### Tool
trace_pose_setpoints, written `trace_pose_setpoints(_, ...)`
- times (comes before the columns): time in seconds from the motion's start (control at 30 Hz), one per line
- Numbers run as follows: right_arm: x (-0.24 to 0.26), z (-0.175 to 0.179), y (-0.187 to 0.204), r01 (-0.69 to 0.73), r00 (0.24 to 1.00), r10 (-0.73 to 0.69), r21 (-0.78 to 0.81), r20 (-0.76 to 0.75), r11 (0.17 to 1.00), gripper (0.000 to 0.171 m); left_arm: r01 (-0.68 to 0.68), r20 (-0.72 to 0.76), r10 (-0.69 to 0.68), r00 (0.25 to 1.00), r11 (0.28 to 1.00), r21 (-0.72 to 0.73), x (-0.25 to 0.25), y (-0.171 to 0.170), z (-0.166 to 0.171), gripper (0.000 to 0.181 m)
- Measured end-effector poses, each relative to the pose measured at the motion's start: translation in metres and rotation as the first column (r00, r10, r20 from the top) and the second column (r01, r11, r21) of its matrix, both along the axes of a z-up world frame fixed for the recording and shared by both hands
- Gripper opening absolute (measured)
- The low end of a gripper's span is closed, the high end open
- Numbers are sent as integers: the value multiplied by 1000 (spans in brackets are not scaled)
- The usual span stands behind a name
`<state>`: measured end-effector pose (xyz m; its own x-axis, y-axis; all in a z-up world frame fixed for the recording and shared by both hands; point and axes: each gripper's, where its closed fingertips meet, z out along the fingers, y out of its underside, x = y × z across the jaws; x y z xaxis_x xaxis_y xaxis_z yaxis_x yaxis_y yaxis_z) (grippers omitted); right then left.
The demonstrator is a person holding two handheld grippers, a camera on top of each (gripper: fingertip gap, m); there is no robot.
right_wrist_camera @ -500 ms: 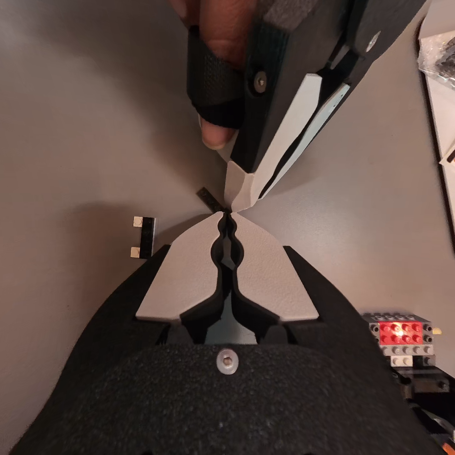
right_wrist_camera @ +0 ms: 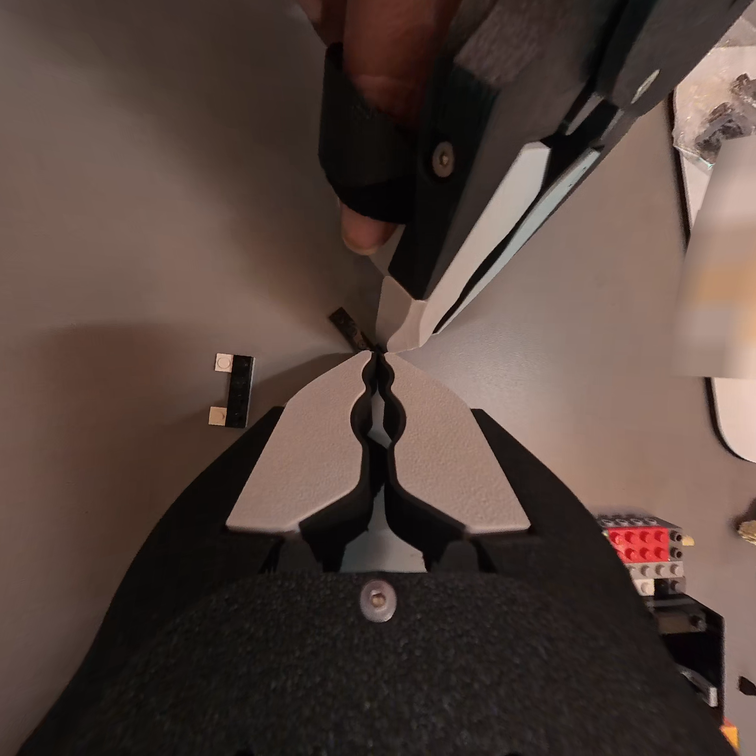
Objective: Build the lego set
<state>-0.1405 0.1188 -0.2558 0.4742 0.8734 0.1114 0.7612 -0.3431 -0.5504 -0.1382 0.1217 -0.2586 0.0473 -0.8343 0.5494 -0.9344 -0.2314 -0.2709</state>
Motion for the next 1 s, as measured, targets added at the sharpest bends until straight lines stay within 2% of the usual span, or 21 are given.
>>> trace_pose_setpoints(0.03, 0, 0, 0, 1, 1000, -1, 0, -3, 1000, 0, 3, -1, -3, 1000, 1000, 12, 0, 0, 0, 4)
trace_pose_setpoints(0.3, 0, -2, 0, -1, 1000, 1, 19, -13, 1000, 0, 18, 8, -18, 1000, 997, 78, 0, 1, 0, 4)
trace_pose_setpoints(0.6, -1, -5, 1, -13, 1000, 15, 88, -15, 996, 0, 66, 44, -78, 996, 970, 233, 2, 2, 0, 1)
trace_pose_setpoints(0.7, -2, -14, -5, -39, 999, 37, 83, 33, 996, 0, 92, 42, -109, 993, 950, 300, 4, 1, -4, 0)
trace_pose_setpoints(0.77, -1, -11, 1, -7, 999, 1, 169, 35, 986, 0, 101, 53, -126, 991, 934, 342, 6, 3, -3, 0)
trace_pose_setpoints(1.0, -5, 6, -12, -9, 994, 19, 89, -111, 996, 0, 16, 182, -78, 980, 947, 320, 10, 6, 21, 0)
